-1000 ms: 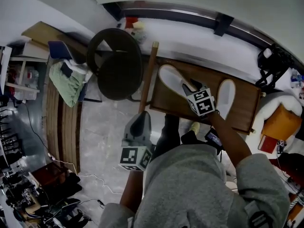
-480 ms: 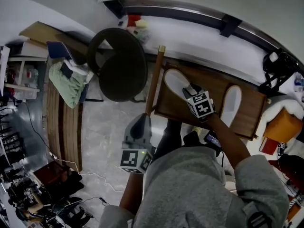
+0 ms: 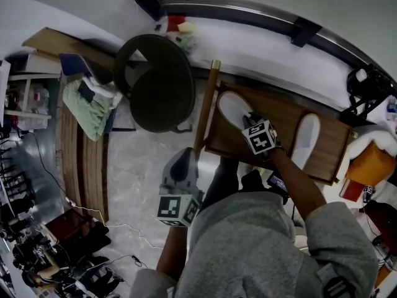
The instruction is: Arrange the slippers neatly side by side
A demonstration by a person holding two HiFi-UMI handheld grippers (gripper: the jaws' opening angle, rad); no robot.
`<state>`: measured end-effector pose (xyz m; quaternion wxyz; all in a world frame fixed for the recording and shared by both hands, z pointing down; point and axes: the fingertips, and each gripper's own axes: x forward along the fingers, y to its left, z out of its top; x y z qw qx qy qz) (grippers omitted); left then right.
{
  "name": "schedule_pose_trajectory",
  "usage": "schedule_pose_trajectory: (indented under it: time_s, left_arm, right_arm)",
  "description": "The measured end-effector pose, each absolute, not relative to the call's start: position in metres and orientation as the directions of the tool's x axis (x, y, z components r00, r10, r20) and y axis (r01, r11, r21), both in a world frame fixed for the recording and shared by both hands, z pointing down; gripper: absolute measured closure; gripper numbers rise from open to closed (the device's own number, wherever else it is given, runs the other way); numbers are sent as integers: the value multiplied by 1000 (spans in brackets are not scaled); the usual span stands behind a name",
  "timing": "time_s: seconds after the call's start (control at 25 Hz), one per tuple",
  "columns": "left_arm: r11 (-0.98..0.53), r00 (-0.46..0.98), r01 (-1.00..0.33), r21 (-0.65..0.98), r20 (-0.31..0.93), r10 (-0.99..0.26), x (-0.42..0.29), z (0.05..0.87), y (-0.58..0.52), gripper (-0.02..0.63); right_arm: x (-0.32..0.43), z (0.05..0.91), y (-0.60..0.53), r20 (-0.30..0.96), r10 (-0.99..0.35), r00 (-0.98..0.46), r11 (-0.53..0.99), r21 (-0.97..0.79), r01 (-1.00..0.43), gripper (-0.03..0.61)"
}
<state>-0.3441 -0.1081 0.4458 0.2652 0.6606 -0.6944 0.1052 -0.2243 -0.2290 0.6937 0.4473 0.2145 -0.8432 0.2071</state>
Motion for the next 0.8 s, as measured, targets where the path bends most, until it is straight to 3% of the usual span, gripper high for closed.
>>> schedule_pose_trajectory:
  time_s: [0.4, 0.8]
  left_arm:
    - [83, 29, -975, 204, 493, -870, -340, 441, -112, 591]
    - [-15, 120, -976, 218, 479, -870, -290, 435, -121, 591]
  right_arm:
    - [-223, 671, -231, 804, -231, -547, 785, -178, -593, 537]
    - [-193, 614, -240, 717, -326, -616, 691, -264, -673, 537]
